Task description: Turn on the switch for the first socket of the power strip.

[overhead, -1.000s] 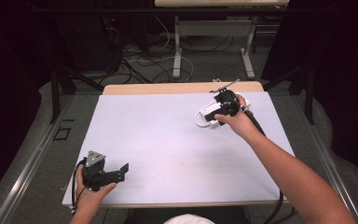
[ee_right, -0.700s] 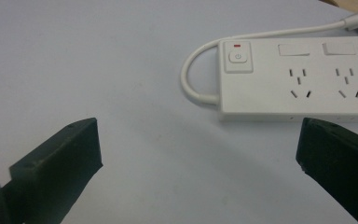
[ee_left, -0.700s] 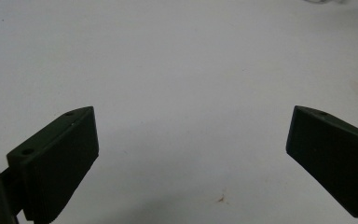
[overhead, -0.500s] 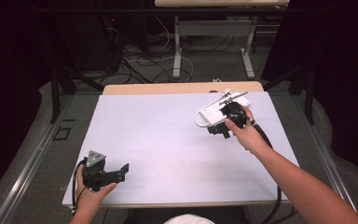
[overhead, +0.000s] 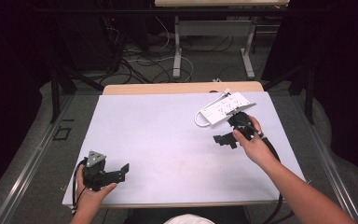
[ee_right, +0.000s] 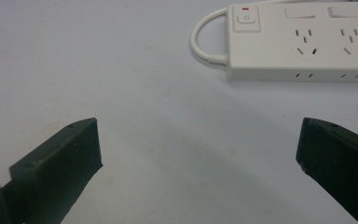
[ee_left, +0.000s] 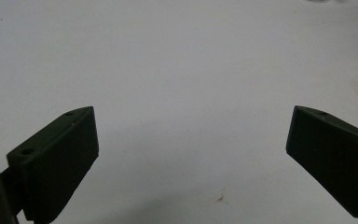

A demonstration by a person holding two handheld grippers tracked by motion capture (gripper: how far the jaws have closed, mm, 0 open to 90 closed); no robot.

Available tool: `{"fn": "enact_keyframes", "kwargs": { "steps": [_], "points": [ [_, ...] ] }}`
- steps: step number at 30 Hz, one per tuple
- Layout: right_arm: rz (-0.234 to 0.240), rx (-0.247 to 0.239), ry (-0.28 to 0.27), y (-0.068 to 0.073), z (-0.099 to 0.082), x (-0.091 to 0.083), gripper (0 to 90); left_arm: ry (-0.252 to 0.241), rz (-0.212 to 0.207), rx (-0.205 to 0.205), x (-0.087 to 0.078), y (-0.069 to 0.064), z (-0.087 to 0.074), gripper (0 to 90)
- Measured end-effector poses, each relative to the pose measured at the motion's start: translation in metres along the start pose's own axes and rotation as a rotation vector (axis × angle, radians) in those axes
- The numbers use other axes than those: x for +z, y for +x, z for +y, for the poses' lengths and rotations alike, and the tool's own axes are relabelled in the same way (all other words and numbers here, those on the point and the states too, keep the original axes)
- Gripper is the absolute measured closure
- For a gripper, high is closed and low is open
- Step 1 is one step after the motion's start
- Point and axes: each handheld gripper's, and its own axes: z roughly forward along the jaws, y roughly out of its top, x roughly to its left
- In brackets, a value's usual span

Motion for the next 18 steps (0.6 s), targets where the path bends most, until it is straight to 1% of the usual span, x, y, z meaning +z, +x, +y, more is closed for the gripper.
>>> {"fn": "enact_keyframes", "kwargs": {
  "steps": [2, 10, 11, 12, 15, 16, 18],
  "points": [
    [0.007, 0.003, -0.003, -0.001, -0.004, -0.003, 0.0, 0.000, 0.000, 0.000, 0.000, 0.000, 0.000, 2.2],
    [-0.002, -0.008, -0.046, -0.003, -0.023, -0.014, 0.0, 0.001, 0.001, 0.000, 0.000, 0.000, 0.000, 2.2],
    [0.004, -0.001, -0.044, -0.003, -0.025, -0.016, 0.0, 0.000, 0.001, 0.000, 0.000, 0.000, 0.000, 2.2],
    [0.001, -0.006, -0.048, -0.004, -0.028, -0.017, 0.0, 0.001, 0.001, 0.000, 0.000, 0.000, 0.000, 2.2],
    [0.009, 0.000, -0.054, -0.003, -0.036, -0.021, 0.0, 0.002, 0.003, 0.003, 0.000, 0.000, 0.000, 2.2],
    [0.010, -0.008, -0.060, -0.004, -0.039, -0.022, 0.0, 0.002, 0.003, 0.005, 0.000, 0.000, 0.000, 2.2],
    [0.011, -0.008, -0.060, -0.004, -0.045, -0.025, 0.0, 0.003, 0.004, 0.004, 0.000, -0.001, 0.000, 2.2]
  ]
}}
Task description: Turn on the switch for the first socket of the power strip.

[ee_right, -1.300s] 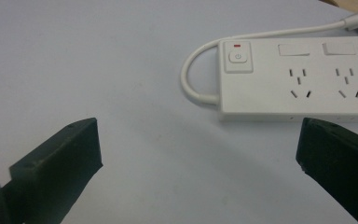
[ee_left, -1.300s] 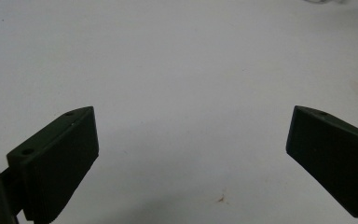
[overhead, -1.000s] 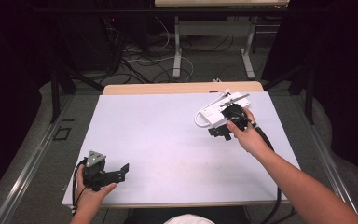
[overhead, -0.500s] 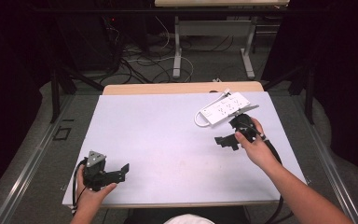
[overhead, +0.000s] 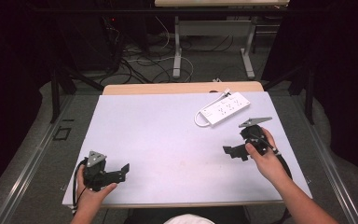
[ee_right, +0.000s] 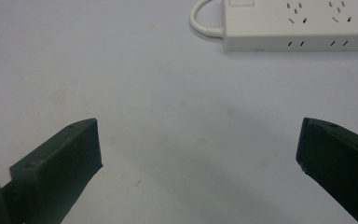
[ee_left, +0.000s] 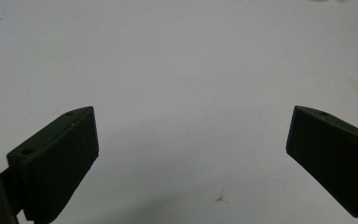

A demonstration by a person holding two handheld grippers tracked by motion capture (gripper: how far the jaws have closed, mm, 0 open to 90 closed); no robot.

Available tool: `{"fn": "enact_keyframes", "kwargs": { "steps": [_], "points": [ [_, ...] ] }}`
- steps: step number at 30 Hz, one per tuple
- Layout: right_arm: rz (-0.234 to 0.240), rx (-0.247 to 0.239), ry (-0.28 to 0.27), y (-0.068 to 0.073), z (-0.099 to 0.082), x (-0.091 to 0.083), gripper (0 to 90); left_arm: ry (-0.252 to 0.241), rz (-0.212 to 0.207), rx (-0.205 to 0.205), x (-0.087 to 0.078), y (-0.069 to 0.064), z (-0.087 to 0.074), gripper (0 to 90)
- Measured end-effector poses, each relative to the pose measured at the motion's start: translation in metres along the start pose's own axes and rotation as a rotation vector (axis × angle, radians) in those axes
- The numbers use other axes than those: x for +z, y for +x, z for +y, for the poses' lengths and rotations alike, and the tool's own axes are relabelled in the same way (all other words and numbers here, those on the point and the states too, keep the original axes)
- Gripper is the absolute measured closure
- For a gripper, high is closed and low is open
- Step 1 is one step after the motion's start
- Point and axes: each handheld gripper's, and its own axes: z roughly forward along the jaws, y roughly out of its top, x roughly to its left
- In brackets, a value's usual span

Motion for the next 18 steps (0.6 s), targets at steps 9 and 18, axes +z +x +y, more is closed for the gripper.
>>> {"fn": "enact_keyframes", "kwargs": {
  "steps": [9, 18],
  "points": [
    [0.001, 0.036, -0.042, -0.005, -0.029, -0.013, 0.0, -0.003, -0.002, 0.000, 0.001, -0.001, 0.000, 2.2],
    [-0.038, 0.056, -0.058, -0.013, -0.057, -0.019, 0.0, -0.001, 0.001, 0.000, 0.001, -0.002, 0.000, 2.2]
  ]
}}
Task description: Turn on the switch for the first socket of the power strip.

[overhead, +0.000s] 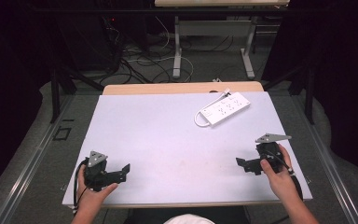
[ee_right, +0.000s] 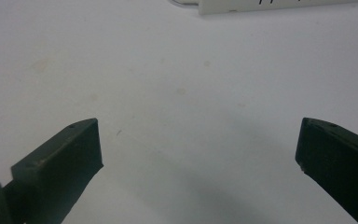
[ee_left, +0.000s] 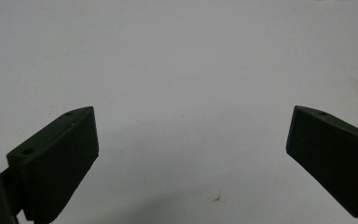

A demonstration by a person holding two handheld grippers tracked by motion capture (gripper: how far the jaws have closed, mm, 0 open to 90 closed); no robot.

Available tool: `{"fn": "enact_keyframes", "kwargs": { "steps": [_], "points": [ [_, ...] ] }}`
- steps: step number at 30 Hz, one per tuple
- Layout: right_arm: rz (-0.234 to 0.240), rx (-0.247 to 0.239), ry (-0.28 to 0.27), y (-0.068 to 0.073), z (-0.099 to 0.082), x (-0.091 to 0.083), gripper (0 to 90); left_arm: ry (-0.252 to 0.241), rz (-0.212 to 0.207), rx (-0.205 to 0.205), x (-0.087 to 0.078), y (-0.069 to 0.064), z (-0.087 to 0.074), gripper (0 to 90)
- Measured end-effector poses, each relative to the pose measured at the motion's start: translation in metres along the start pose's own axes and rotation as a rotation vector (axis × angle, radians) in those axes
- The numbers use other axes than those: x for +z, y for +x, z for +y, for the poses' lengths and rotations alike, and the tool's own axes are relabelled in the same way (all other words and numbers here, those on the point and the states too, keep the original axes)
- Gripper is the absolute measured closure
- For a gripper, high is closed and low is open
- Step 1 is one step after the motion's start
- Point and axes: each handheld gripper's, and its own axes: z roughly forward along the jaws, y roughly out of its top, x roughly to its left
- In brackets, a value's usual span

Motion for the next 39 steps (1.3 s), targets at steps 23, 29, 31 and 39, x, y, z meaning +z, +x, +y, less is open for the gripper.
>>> {"fn": "enact_keyframes", "kwargs": {
  "steps": [23, 29, 31, 39],
  "points": [
    [-0.047, 0.049, -0.015, -0.024, -0.036, 0.016, 0.2, 0.000, -0.005, 0.005, 0.000, 0.000, 0.000, 2.2],
    [-0.054, 0.073, -0.007, -0.033, -0.040, 0.020, 0.5, 0.002, -0.001, 0.003, 0.000, 0.001, 0.000, 2.3],
    [-0.049, 0.092, -0.004, -0.036, -0.042, 0.022, 0.7, 0.002, 0.002, 0.001, 0.000, 0.001, 0.000, 2.5],
    [-0.050, 0.128, 0.002, -0.040, -0.044, 0.023, 1.1, 0.000, 0.002, 0.005, -0.001, 0.002, 0.000, 2.5]
  ]
}}
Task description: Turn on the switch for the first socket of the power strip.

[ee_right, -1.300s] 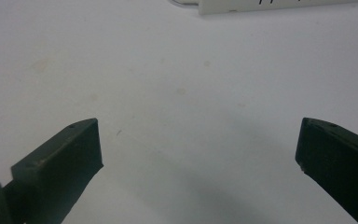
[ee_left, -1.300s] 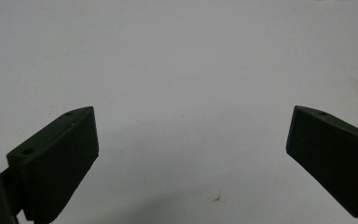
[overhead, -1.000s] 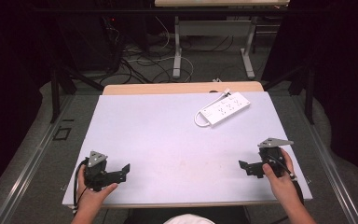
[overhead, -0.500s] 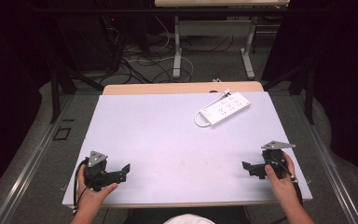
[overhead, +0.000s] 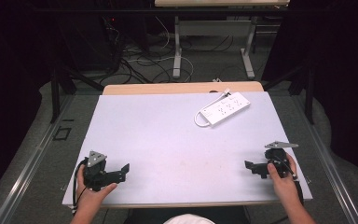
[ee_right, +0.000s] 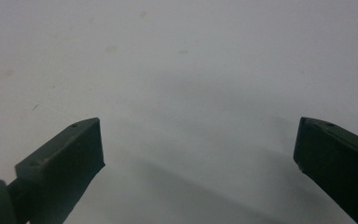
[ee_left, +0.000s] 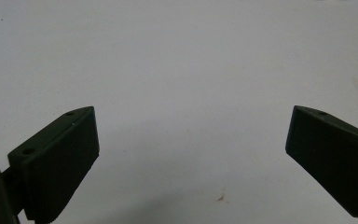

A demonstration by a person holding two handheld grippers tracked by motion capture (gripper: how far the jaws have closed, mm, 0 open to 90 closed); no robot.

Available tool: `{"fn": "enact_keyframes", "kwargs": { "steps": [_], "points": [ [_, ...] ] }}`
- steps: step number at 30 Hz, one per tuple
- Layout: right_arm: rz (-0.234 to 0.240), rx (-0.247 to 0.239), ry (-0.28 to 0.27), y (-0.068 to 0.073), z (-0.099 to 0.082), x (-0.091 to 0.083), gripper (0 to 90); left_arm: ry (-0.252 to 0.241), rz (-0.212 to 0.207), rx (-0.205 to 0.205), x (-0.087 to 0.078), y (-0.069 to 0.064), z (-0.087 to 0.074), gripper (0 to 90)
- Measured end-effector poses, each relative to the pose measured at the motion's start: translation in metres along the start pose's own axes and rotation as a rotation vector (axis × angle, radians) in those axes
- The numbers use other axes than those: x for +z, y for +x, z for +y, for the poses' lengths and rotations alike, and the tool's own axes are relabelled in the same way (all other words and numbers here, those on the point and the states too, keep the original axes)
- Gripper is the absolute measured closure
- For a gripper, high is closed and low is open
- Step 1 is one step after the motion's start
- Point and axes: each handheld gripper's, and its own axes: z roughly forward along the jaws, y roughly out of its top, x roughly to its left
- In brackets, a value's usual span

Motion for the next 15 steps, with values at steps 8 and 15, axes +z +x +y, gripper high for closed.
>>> {"fn": "enact_keyframes", "kwargs": {
  "steps": [8, 15],
  "points": [
    [0.008, 0.008, 0.011, 0.0014, -0.0012, 0.0016, 1.5, -0.002, 0.003, -0.001, 0.0005, 0.0001, 0.0001, 2.7],
    [0.012, 0.006, 0.008, 0.0021, -0.0015, 0.0024, 1.6, -0.006, 0.002, -0.008, 0.0006, 0.0000, 0.0003, 2.7]
  ]
}}
